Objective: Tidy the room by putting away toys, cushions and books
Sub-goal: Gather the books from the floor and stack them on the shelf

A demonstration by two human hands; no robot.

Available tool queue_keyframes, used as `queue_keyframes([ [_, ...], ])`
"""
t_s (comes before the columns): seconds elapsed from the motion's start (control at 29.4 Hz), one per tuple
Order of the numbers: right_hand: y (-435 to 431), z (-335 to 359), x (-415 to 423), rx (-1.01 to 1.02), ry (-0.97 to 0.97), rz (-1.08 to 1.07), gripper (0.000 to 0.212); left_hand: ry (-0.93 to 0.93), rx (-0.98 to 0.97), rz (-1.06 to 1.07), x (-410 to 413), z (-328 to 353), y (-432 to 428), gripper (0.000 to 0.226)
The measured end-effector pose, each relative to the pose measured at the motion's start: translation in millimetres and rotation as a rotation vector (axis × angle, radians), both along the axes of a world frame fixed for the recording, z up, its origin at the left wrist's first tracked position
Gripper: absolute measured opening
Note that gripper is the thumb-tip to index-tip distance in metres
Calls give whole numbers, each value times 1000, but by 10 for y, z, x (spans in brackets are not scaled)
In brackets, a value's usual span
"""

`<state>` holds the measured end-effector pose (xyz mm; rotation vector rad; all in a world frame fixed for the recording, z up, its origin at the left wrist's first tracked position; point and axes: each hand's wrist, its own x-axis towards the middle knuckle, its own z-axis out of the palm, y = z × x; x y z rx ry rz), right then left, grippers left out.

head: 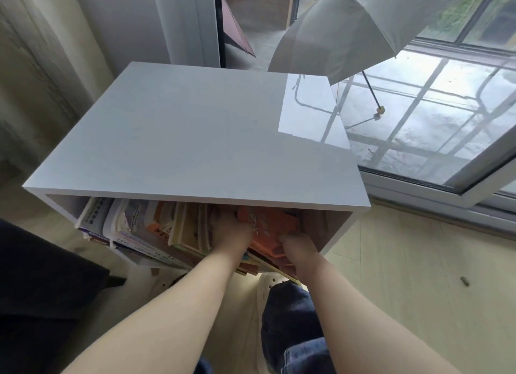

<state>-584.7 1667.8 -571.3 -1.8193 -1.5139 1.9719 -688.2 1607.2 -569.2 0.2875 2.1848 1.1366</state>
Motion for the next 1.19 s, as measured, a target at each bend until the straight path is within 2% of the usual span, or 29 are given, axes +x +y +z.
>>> queue_keyframes([
  [0.1,-10,-10,15,25,-6,18,13,289,-233,42,88,-7,30,52],
  [0.17,3,-25,16,40,-8,16,14,324,-266,82,123,-24,96,58],
  [0.24,25,-27,36,39,-15,10,14,250,-234,129,111,-133,176,60],
  [0.31,59,-49,66,32,-25,2,16,100,-150,191,74,-224,219,56],
  [0.44,65,-108,89,33,-20,14,16,-181,-34,305,-65,-303,183,35],
  [0.58,34,-75,32,62,-3,18,15,-196,-16,306,-127,-238,134,27],
  [0.71,-64,13,68,159,78,7,13,-170,105,193,-71,-50,-5,13],
  [0.85,-284,89,133,226,147,16,26,-54,136,115,-127,292,-245,14],
  [0.99,-497,257,215,213,179,-21,57,125,158,20,-68,655,-630,37],
  [1.05,-582,364,209,129,226,-83,71,140,178,-31,-29,761,-845,39],
  [1.19,-857,566,190,90,197,40,92,151,244,-30,22,1036,-1329,33],
])
